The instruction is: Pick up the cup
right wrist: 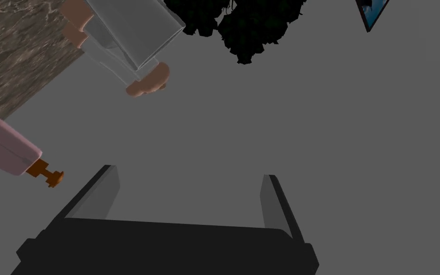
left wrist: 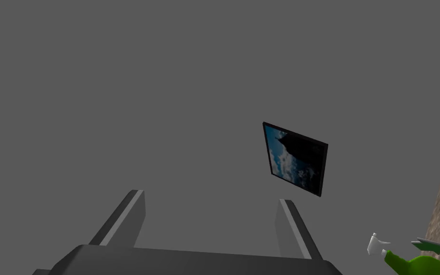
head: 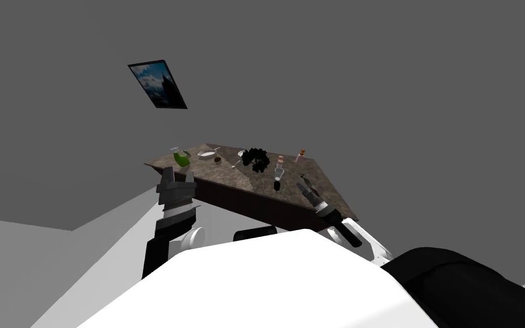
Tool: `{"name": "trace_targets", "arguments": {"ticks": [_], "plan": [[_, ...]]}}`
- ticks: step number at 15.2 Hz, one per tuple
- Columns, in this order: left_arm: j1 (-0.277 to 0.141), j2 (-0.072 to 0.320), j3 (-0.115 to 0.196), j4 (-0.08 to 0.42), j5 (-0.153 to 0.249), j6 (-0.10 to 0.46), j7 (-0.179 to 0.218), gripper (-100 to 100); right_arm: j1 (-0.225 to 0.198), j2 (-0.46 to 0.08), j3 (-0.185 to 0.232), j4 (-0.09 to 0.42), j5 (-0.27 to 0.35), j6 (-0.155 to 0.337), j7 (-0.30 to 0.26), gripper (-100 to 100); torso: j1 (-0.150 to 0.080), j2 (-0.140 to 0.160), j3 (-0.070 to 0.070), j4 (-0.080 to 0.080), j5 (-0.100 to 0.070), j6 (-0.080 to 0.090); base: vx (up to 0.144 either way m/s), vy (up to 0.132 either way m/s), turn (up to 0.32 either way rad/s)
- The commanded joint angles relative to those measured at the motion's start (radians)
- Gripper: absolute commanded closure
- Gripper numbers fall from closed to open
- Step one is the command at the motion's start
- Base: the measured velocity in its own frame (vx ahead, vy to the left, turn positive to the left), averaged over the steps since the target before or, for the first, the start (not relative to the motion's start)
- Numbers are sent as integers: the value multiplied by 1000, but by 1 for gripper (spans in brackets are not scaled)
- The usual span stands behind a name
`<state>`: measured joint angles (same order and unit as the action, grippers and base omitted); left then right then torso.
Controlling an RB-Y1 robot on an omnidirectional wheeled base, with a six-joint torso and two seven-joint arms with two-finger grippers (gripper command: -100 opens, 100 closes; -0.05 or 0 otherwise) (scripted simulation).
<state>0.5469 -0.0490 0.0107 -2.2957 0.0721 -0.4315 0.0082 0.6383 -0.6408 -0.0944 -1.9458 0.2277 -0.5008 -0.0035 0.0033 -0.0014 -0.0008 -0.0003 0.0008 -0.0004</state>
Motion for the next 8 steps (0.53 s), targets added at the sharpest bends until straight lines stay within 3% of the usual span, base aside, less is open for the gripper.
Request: {"name": "trace_targets", "arguments": {"ticks": [1, 5, 6, 8], "plan": [[0, 0, 0, 0, 0, 0, 0, 0, 16, -50, -13, 18, 12, -7, 1, -100, 0, 0, 0, 0, 0, 0, 25, 58, 111], [0, 0, 0, 0, 0, 0, 0, 0, 30, -126, -28, 48, 29, -14, 3, -100, 1, 0, 0, 0, 0, 0, 19, 55, 72], [0, 0, 0, 0, 0, 0, 0, 0, 45, -156, -44, 78, 47, -20, 4, -100, 1, 0, 0, 0, 0, 0, 17, 57, 99], [0, 0, 0, 0, 0, 0, 0, 0, 45, -193, -44, 78, 47, -20, 4, -100, 1, 0, 0, 0, 0, 0, 22, 52, 77]]}}
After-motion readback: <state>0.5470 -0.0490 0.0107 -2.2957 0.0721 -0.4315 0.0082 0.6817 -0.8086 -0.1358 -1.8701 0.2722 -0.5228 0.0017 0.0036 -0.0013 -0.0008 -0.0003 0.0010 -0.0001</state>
